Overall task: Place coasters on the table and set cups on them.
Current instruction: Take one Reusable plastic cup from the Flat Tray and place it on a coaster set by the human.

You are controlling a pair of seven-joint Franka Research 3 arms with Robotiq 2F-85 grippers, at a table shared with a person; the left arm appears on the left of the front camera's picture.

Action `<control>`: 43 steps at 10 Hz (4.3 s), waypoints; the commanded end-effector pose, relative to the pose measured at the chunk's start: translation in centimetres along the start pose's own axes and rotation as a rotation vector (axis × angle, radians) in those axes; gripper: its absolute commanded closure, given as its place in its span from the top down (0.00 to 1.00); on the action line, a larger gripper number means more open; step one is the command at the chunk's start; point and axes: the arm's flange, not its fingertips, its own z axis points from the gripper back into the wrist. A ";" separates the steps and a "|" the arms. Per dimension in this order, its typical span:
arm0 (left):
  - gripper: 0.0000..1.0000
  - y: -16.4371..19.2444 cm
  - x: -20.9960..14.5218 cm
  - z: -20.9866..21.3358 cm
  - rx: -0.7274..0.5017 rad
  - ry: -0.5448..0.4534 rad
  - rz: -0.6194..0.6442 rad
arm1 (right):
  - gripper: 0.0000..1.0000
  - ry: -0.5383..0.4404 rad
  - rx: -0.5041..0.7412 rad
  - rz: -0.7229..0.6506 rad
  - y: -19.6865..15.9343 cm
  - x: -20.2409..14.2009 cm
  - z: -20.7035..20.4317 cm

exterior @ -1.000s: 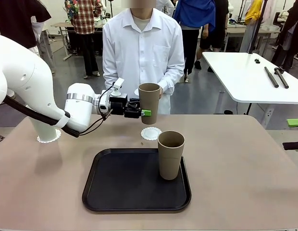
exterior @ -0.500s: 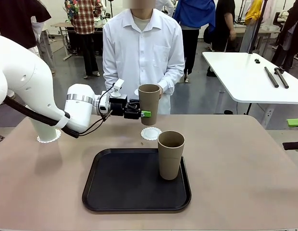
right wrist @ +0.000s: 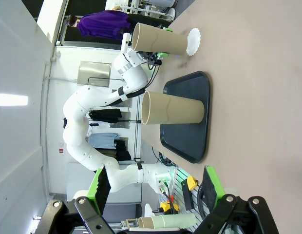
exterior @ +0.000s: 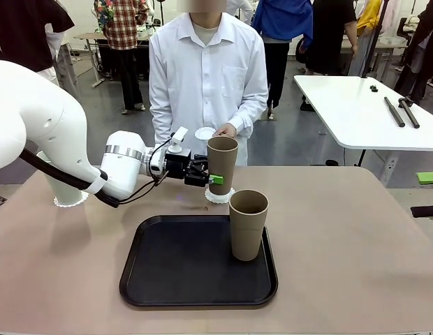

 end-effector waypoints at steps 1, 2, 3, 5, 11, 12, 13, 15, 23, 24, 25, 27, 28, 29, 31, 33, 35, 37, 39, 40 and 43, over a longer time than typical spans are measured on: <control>0.84 1.4 0.0 -0.1 -0.020 -0.023 -0.031 | 1.00 -0.005 0.015 0.002 0.1 0.1 0.0; 0.84 1.6 -0.2 -0.2 -0.024 -0.025 -0.029 | 1.00 -0.005 0.015 0.002 0.1 0.1 0.0; 0.84 1.7 -0.3 -0.2 -0.025 -0.027 -0.018 | 1.00 -0.005 0.015 0.002 0.1 0.1 0.0; 0.84 1.8 -0.6 -0.3 -0.024 -0.019 0.001 | 1.00 -0.005 0.015 0.002 0.1 0.1 0.0; 0.84 2.1 -1.5 -0.1 -0.034 -0.004 0.003 | 1.00 -0.005 0.015 0.002 0.1 0.1 0.0; 0.84 2.2 -1.8 -0.2 -0.035 -0.006 0.009 | 1.00 -0.005 0.015 0.002 0.1 0.1 0.0; 0.84 2.4 -2.0 -0.3 -0.043 -0.018 0.020 | 1.00 -0.005 0.015 0.002 0.1 0.1 0.0; 0.84 2.7 -2.2 -0.3 -0.037 -0.018 0.020 | 1.00 -0.005 0.015 0.002 0.1 0.1 0.0; 0.84 3.4 -2.6 -0.2 -0.042 -0.031 0.037 | 1.00 -0.005 0.015 0.002 0.1 0.1 0.0; 0.84 3.5 -2.9 -0.1 -0.039 -0.027 0.043 | 1.00 -0.005 0.015 0.002 0.1 0.1 0.0; 0.84 3.7 -3.1 -0.1 -0.035 -0.026 0.048 | 1.00 -0.005 0.015 0.002 0.1 0.1 0.0; 0.84 3.6 -3.2 0.0 -0.034 -0.015 0.048 | 1.00 -0.005 0.015 0.002 0.1 0.1 0.0; 1.00 3.6 -3.1 0.0 -0.033 -0.007 0.050 | 1.00 -0.005 0.015 0.002 0.1 0.1 0.0; 1.00 3.6 -3.0 0.0 -0.033 -0.001 0.053 | 1.00 -0.005 0.015 0.002 0.1 0.1 0.0; 1.00 3.6 -3.0 0.0 -0.031 0.013 0.060 | 1.00 -0.005 0.015 0.002 0.1 0.1 0.0; 1.00 3.7 -2.9 0.1 -0.029 0.039 0.073 | 1.00 -0.005 0.015 0.002 0.1 0.1 0.0; 1.00 3.7 -2.8 0.1 -0.036 0.072 0.086 | 1.00 -0.005 0.015 0.002 0.1 0.1 0.0; 1.00 3.5 -2.9 0.1 -0.061 0.125 0.089 | 1.00 -0.005 0.015 0.002 0.1 0.1 0.0; 1.00 3.4 -2.7 0.2 -0.072 0.171 0.083 | 1.00 -0.005 0.015 0.002 0.1 0.1 0.0; 1.00 3.2 -2.3 0.5 -0.070 0.212 0.078 | 1.00 -0.005 0.015 0.002 0.1 0.1 0.0; 1.00 2.5 -0.4 2.9 -0.029 0.379 0.081 | 1.00 -0.005 0.015 0.002 0.1 0.1 0.0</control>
